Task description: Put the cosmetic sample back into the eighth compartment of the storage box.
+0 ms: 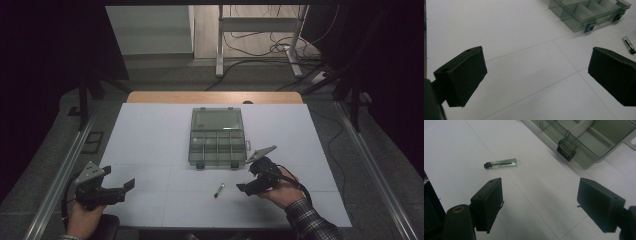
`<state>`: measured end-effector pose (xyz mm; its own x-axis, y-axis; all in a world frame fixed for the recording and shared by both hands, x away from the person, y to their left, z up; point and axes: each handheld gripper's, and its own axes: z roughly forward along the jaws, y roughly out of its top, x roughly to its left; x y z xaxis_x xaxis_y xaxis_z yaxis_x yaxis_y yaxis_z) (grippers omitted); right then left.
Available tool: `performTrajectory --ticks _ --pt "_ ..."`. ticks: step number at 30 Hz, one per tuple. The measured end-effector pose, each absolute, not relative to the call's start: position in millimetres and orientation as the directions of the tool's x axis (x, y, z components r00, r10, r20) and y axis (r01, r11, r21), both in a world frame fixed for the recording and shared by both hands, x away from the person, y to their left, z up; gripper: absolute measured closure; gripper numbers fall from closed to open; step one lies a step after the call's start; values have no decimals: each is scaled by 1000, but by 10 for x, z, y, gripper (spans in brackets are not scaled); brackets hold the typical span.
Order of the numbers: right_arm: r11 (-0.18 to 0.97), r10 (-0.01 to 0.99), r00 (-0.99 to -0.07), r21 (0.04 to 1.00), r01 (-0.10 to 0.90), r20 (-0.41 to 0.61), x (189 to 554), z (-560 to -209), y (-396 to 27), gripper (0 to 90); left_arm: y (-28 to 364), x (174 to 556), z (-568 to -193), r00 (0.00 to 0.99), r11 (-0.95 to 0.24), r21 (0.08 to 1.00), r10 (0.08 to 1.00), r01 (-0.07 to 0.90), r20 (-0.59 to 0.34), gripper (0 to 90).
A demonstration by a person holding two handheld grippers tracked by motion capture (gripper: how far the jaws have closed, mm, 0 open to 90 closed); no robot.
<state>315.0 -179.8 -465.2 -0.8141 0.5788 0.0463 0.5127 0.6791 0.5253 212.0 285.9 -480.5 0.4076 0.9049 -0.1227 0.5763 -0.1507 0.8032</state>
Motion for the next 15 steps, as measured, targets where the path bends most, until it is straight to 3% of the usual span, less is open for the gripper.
performTrajectory --ticks 15 --pt "720 524 -848 488 493 84 3249 -4696 -1554 299 2865 2124 -4806 408 -146 802 904 579 -130 23"
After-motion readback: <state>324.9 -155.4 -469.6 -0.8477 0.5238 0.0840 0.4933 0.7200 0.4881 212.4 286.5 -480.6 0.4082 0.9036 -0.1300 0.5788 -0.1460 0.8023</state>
